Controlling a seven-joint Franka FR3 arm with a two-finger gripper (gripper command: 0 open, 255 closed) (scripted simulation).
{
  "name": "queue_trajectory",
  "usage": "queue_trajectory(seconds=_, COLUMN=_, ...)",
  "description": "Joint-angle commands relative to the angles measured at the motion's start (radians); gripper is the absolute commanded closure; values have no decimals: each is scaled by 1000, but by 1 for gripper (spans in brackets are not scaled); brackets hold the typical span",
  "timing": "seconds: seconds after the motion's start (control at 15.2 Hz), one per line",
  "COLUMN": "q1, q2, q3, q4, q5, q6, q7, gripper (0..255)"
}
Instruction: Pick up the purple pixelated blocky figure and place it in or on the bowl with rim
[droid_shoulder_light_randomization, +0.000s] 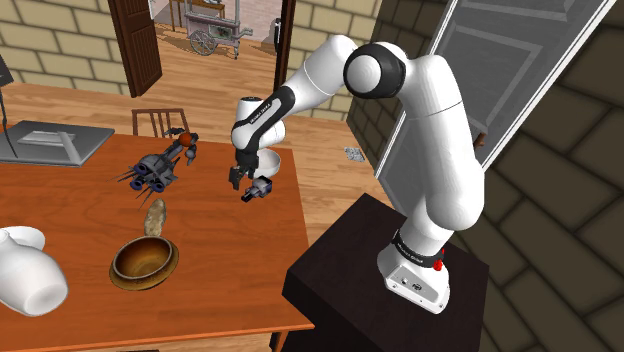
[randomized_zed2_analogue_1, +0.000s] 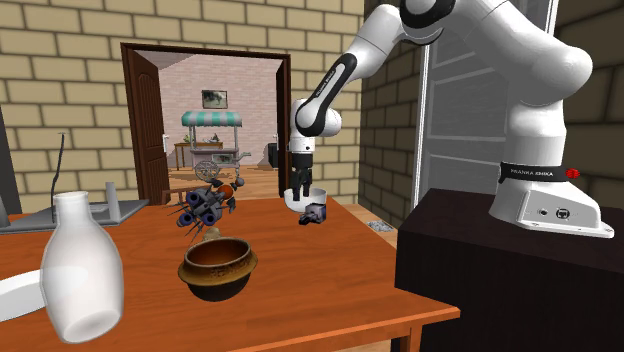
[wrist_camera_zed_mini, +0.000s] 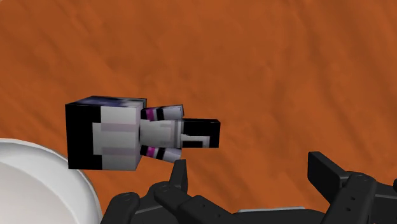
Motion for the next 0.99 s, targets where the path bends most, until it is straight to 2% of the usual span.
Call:
queue_trajectory(seconds=0.0, q1=0, q2=0, q3=0, q4=0, q5=0, q6=0, q7=0, gripper=0)
queue_trajectory(seconds=0.07, q1=0, q2=0, q3=0, q4=0, q5=0, q6=0, q7=0, gripper=0)
queue_trajectory(seconds=0.13, q1=0, q2=0, q3=0, q4=0, q5=0, q6=0, q7=0, gripper=255)
queue_trajectory(seconds=0.73, q1=0, q2=0, q3=0, q4=0, q5=0, q6=0, q7=0, gripper=255)
queue_trajectory(seconds=0.79, q1=0, q2=0, q3=0, q4=0, q5=0, q6=0, q7=0, gripper=0)
queue_trajectory(seconds=0.92, q1=2, q2=36, q3=-35, q4=41, q5=9, q6=3, q7=64, gripper=0)
